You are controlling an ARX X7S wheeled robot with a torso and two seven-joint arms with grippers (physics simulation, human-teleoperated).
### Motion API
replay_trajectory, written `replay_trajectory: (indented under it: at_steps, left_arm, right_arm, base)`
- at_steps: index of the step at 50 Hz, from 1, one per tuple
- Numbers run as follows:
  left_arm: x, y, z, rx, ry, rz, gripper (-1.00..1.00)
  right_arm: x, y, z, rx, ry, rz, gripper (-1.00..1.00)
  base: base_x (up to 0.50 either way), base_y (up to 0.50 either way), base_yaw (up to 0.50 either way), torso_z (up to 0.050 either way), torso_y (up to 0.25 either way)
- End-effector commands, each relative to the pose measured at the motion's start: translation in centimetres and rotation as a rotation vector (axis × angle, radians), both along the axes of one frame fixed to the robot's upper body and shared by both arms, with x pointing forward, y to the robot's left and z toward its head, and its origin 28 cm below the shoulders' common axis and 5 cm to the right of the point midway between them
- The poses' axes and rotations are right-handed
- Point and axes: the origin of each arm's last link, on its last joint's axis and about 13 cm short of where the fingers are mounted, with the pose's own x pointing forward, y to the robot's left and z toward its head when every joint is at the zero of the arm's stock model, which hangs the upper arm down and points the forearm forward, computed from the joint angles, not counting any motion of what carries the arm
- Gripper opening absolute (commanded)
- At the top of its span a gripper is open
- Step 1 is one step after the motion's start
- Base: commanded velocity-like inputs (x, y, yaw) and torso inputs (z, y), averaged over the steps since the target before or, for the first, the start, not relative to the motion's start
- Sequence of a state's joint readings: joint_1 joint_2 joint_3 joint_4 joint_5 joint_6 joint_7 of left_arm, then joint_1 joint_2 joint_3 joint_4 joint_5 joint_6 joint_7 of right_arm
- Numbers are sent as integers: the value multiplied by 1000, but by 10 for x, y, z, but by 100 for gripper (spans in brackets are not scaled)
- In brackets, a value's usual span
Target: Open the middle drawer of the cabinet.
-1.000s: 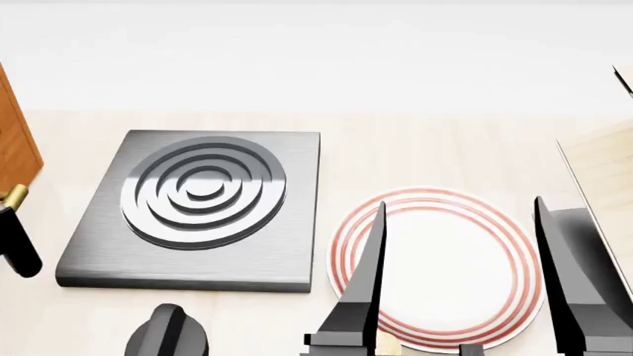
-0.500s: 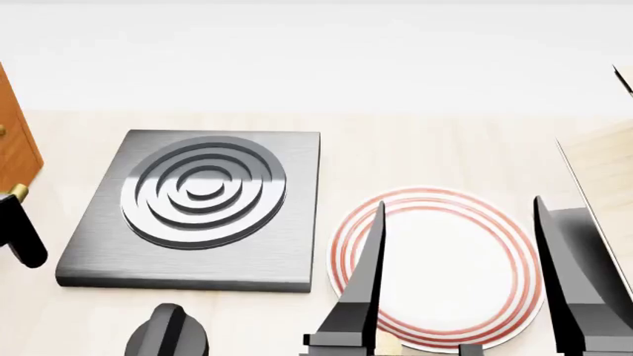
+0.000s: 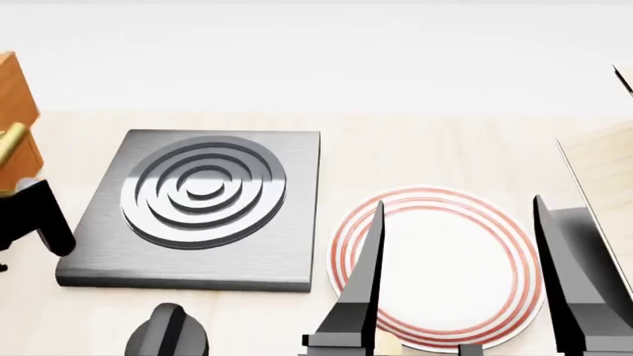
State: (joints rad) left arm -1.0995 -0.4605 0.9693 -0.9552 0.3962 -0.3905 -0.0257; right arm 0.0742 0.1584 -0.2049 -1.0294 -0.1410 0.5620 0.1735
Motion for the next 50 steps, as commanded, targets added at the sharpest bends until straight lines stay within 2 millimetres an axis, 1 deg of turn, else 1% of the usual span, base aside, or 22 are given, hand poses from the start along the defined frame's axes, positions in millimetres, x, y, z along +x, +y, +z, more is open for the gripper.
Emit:
replay_trajectory:
  at_steps: [1,11,23,39,50]
  left_arm:
    - [22,-76,65,76,-267,-307,-100]
    - [19,-87,76,70,-290,-346,-100]
    - [18,-94,80,51,-311,-368,-100]
    - [17,-96,76,38,-310,-377,-100]
    - [18,-92,70,32,-297,-356,-100]
  right_arm:
    - [-1,-2,1,0,-2,-15,100]
    - [-2,-2,2,1,-4,-14,100]
    - [-1,-2,1,0,-3,-12,100]
    - [-1,-2,2,-2,-4,-13,100]
    - [-2,-2,2,-3,-5,-14,100]
  base:
    - [14,0,-8,0,0]
    - [8,-1,-8,1,3]
    - [7,0,-8,2,3]
    - [2,0,-2,3,7]
    - [0,0,0,3,9]
